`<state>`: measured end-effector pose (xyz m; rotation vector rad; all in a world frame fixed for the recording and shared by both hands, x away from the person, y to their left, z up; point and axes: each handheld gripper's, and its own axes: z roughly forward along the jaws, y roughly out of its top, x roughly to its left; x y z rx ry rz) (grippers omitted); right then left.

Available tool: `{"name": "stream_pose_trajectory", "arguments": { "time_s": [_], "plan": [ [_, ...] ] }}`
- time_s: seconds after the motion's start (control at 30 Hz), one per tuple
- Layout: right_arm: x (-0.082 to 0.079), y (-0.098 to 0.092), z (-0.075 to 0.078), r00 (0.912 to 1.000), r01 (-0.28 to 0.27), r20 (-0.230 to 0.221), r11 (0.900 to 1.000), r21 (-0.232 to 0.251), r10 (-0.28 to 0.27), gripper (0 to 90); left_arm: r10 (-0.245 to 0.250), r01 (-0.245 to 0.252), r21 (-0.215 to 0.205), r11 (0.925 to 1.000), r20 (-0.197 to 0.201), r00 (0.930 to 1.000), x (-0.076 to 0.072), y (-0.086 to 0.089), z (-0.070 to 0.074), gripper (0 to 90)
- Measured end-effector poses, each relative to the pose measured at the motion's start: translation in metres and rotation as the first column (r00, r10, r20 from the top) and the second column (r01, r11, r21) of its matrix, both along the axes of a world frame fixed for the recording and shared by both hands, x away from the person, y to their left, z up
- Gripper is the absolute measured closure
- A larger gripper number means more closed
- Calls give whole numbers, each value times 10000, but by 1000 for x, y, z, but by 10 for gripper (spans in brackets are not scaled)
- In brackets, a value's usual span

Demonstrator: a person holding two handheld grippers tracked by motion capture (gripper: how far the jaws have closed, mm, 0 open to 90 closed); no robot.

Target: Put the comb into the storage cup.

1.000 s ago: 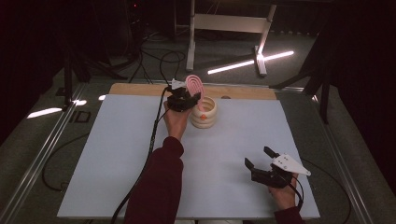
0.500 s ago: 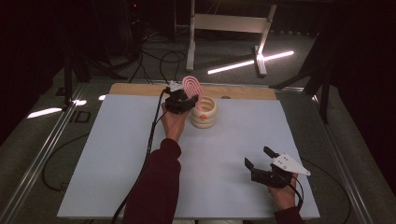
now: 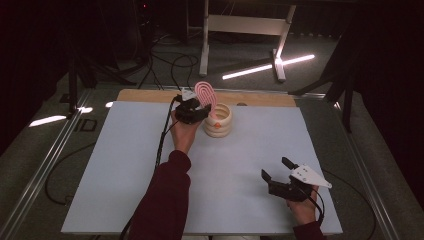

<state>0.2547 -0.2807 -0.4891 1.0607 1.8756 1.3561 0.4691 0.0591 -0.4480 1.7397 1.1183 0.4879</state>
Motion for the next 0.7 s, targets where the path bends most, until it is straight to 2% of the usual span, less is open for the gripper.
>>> {"name": "stream_pose_trajectory", "arguments": {
  "time_s": [0.53, 0.7],
  "plan": [
    [0, 2, 0, 10000, -61, -30, 10000, -29, 60, 122, 112, -117, 510, 9986, 91, 9999, -4, 3, 1, 309],
    [0, 2, -1, 10000, -70, -26, 10000, -36, 69, 122, 333, -344, 747, 9966, 161, 9993, -5, 4, 2, 234]
  ]
}}
